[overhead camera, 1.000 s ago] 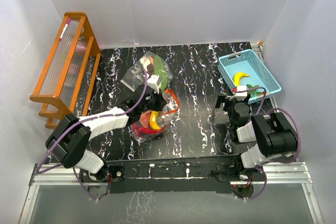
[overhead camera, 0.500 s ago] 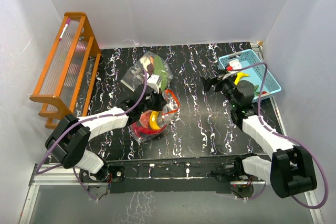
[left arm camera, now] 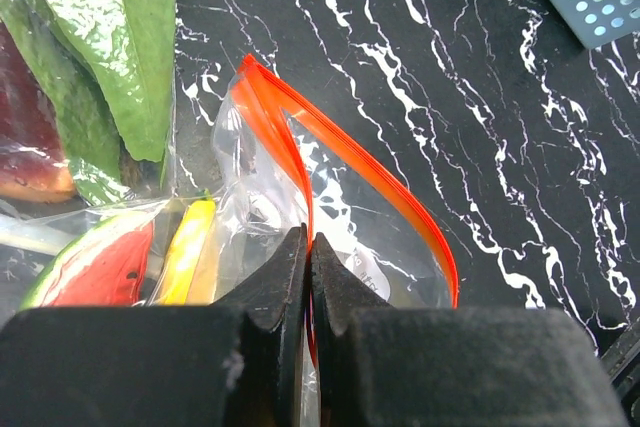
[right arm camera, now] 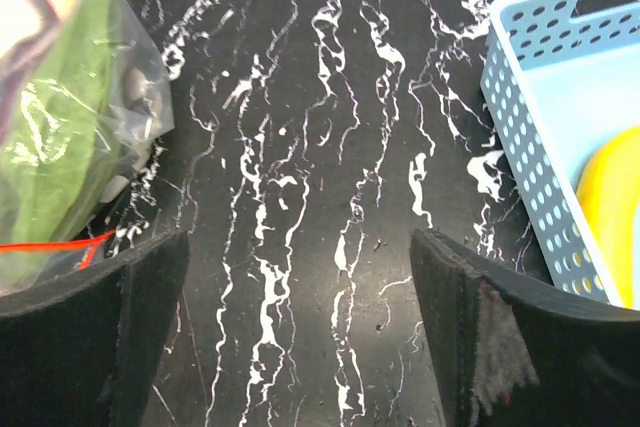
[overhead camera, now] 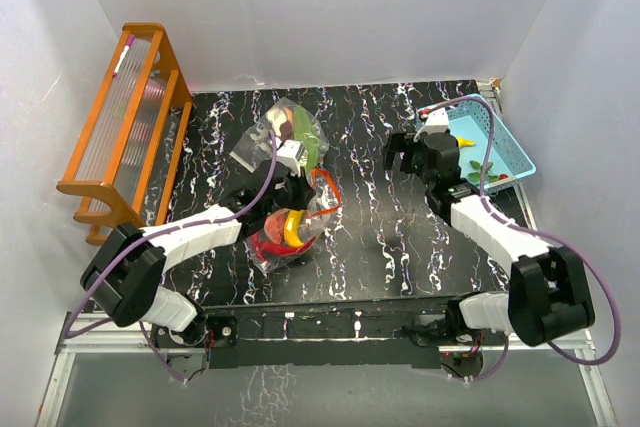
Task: Open the zip-top bag and remove the fake food
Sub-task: Pick up the fake fruit from the zipper food storage bag.
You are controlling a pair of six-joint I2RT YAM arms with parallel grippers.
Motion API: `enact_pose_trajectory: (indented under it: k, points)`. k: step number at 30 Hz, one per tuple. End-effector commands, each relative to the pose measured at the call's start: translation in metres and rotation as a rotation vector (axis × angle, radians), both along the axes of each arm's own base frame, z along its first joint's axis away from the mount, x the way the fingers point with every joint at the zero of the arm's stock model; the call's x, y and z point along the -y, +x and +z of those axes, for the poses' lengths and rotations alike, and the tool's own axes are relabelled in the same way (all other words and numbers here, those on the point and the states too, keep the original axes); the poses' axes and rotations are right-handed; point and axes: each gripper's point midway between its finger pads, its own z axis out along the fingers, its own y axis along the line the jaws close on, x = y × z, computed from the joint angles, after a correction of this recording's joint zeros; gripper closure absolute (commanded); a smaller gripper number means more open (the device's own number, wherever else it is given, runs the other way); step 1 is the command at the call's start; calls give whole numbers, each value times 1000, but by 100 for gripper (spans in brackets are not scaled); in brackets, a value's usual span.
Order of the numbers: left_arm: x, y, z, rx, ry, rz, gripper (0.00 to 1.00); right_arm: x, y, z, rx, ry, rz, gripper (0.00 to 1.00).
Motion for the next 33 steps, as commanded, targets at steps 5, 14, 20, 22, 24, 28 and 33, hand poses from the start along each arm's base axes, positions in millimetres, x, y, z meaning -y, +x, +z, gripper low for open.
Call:
enact_pose_trajectory:
  k: [5,14,20,22,24,28,33]
  points:
    - [-4,3,28,62,-27,15,100,-39,9,-4,-127,121,131,55]
    - [-5,6,27,68,-14,23,100,-108,-10,-21,-241,217,327,89]
    - [1,7,23,61,-14,-3,100,-148,-28,-26,-267,283,425,90]
    - [1,7,22,61,-11,-5,100,-161,-33,-24,-268,311,467,91]
    - [1,7,22,61,-9,-6,100,-173,-36,-21,-265,333,505,91]
    - [1,7,23,61,-12,-7,100,-192,-40,-26,-290,382,568,92]
    - [2,8,27,68,-17,-8,100,-213,-49,-37,-330,431,626,92]
